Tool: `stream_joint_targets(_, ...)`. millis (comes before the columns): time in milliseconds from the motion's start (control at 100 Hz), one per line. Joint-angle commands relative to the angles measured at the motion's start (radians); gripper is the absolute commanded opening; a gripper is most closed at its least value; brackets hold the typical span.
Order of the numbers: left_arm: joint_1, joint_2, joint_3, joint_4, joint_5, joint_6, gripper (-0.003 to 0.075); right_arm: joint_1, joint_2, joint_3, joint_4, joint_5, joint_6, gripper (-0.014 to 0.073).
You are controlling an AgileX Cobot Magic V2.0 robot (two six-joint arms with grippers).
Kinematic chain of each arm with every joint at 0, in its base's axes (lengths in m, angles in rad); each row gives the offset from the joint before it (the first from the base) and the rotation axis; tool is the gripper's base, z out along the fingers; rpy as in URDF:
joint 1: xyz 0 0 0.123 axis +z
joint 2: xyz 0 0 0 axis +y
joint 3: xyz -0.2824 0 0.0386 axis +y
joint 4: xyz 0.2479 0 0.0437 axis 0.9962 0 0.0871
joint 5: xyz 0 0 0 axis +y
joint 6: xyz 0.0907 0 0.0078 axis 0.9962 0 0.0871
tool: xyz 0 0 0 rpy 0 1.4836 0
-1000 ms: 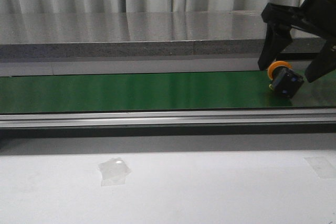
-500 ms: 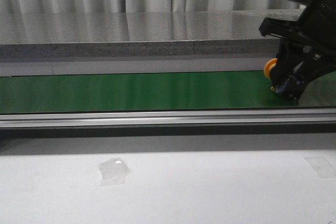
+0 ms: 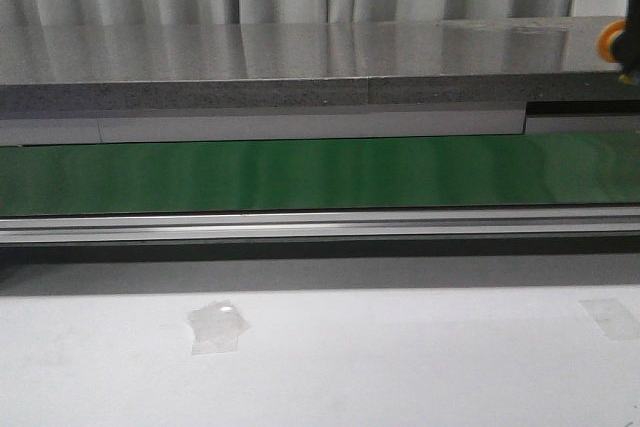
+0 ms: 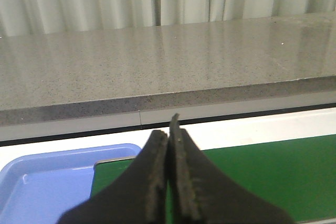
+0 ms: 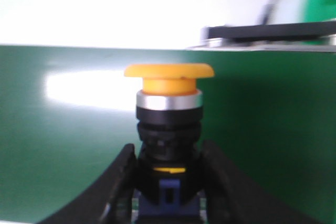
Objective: Move button from left to right
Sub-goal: 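Grasp the button with the right gripper and lift it off the belt, then carry the button with the right gripper and drop it into the green bin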
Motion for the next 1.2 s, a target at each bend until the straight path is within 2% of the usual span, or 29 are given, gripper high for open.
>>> stream_joint_targets(0, -0.005, 0.002, -0.029, -0.013, -0.076, -0.003, -0.002, -0.068, -0.051, -0.052, -0.055, -0.005, -0.009, 0.0158)
stream_joint_targets(240, -0.005, 0.002, -0.029, -0.013, -0.076, -0.003, -0.002, -0.217, -0.027, -0.051, -0.14, -0.033, -0.011, 0.0158)
stream_joint_targets(470, -0.005, 0.002, -0.029, -0.013, -0.074, -0.003, -0.002, -0.294, 0.037, -0.051, -0.165, -0.066, -0.022, 0.0158)
stream_joint_targets(880, -0.005, 0.002, -0.029, -0.013, -0.074, -0.003, -0.002, -0.3, 0.204, -0.051, -0.178, -0.1, -0.026, 0.0158)
stream_joint_targets(1190, -0.005, 0.002, -0.029, -0.013, -0.074, -0.003, -0.002, -0.3, 0.224, -0.051, -0.18, -0.104, -0.026, 0.0165)
